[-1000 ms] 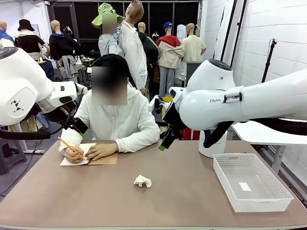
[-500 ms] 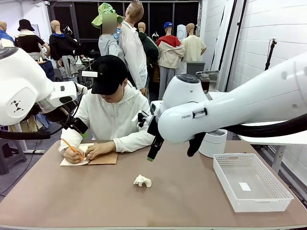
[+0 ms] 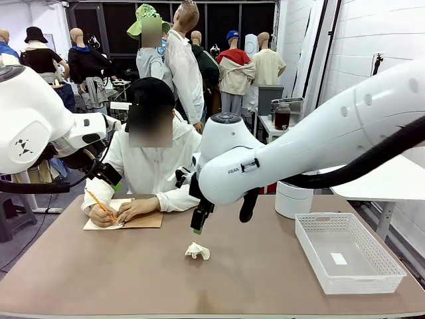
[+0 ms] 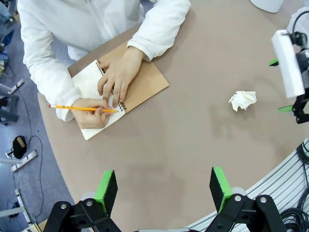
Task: Sort the paper based on its condition.
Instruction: If a person hands you a paper, place it in the Organizing basket , and if it's crumpled, put it in the Trash can.
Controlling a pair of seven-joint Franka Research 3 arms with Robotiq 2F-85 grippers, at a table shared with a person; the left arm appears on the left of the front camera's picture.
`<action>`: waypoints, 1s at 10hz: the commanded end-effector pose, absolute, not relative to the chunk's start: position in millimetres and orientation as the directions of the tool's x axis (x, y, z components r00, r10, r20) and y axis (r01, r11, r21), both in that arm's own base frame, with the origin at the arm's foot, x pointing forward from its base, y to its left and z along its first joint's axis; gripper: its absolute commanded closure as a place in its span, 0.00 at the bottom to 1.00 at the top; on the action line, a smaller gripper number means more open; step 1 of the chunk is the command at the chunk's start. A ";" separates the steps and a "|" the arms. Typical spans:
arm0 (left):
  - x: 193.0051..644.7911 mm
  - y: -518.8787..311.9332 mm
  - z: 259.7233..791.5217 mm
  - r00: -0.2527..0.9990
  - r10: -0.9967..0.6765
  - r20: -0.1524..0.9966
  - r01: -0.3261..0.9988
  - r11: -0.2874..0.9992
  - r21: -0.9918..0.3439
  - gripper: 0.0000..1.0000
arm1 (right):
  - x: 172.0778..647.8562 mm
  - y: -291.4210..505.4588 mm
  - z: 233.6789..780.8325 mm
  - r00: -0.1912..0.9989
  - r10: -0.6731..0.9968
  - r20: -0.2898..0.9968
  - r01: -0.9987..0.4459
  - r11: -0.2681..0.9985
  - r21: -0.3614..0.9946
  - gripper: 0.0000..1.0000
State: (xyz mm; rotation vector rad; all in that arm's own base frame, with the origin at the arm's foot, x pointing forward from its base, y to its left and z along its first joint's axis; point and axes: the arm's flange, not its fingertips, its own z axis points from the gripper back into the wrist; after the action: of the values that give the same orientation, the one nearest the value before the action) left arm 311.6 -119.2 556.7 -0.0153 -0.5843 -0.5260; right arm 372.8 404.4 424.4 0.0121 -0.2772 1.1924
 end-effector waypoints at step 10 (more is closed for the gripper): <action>312.0 -118.0 557.2 0.706 -0.464 0.536 0.476 0.870 0.127 0.00 | 383.1 418.2 365.9 0.342 0.933 0.115 -0.930 0.353 -0.099 0.00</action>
State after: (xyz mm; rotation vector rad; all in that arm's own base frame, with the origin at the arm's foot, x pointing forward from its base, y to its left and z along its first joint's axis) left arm 311.6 -119.1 556.7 -0.0152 -0.5843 -0.5258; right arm 382.0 419.1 367.7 -0.0230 -0.1579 1.2151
